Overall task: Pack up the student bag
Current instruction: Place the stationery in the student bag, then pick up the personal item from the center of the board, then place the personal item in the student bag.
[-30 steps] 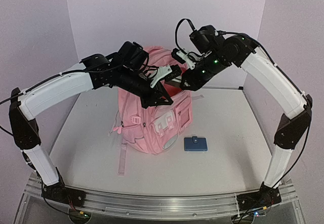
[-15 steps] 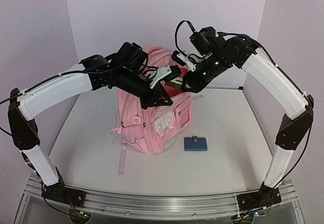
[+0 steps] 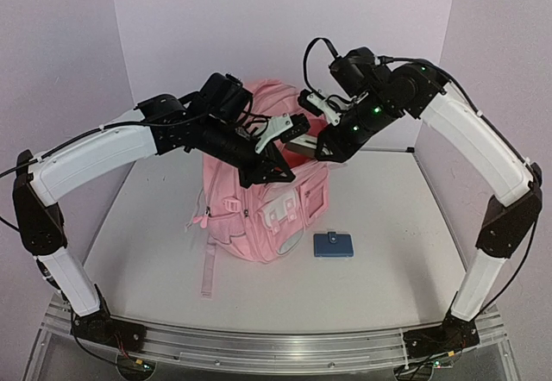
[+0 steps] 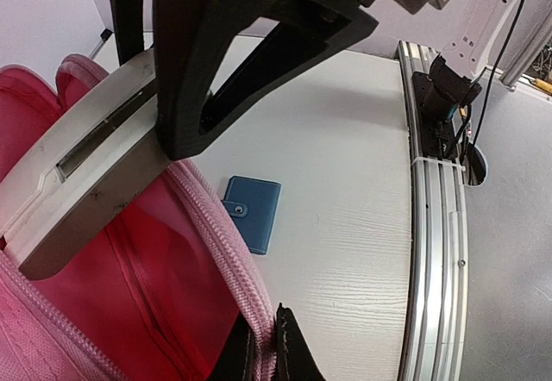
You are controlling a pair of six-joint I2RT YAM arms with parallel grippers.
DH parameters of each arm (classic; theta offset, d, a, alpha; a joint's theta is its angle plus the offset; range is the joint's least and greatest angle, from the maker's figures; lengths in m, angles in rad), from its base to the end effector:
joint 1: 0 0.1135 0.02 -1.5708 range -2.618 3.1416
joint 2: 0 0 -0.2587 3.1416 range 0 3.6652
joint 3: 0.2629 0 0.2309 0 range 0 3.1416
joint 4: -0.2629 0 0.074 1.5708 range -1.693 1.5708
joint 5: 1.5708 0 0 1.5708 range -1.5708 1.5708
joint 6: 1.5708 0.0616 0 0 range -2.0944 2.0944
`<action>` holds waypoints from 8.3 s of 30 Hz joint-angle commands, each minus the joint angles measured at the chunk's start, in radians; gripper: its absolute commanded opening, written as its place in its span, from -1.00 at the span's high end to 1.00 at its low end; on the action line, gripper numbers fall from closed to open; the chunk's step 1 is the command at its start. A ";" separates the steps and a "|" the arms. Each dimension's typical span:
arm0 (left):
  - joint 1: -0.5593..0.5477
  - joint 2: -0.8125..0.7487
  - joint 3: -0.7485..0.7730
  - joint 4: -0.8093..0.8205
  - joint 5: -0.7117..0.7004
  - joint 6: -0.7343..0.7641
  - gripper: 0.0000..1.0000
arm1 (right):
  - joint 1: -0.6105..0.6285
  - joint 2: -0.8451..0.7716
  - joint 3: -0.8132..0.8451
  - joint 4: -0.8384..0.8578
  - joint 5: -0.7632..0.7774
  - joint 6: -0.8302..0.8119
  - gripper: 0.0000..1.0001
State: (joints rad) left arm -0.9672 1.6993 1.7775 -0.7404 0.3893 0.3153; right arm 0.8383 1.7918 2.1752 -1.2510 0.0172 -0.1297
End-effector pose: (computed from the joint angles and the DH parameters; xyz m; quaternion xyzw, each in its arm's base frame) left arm 0.1931 -0.3212 0.3668 0.5954 0.6557 -0.3025 0.3522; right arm 0.2340 0.2586 0.4015 -0.4342 0.8323 0.1119 0.3258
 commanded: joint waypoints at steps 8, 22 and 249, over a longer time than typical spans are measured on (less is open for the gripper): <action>-0.012 -0.030 0.027 -0.008 0.067 0.005 0.99 | 0.001 0.082 0.143 0.027 0.049 -0.050 -0.44; 0.068 -0.079 -0.010 0.090 0.012 -0.205 0.99 | -0.001 -0.272 -0.182 0.490 0.186 0.097 -0.97; 0.220 -0.099 0.321 -0.198 -0.255 -0.302 -0.83 | -0.390 -0.283 -1.125 1.607 -0.427 1.136 -0.59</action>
State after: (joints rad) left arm -0.7692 1.6900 2.1313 -0.9614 0.2496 0.0262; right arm 0.4435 1.4585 1.0895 0.0539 -0.2912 0.7281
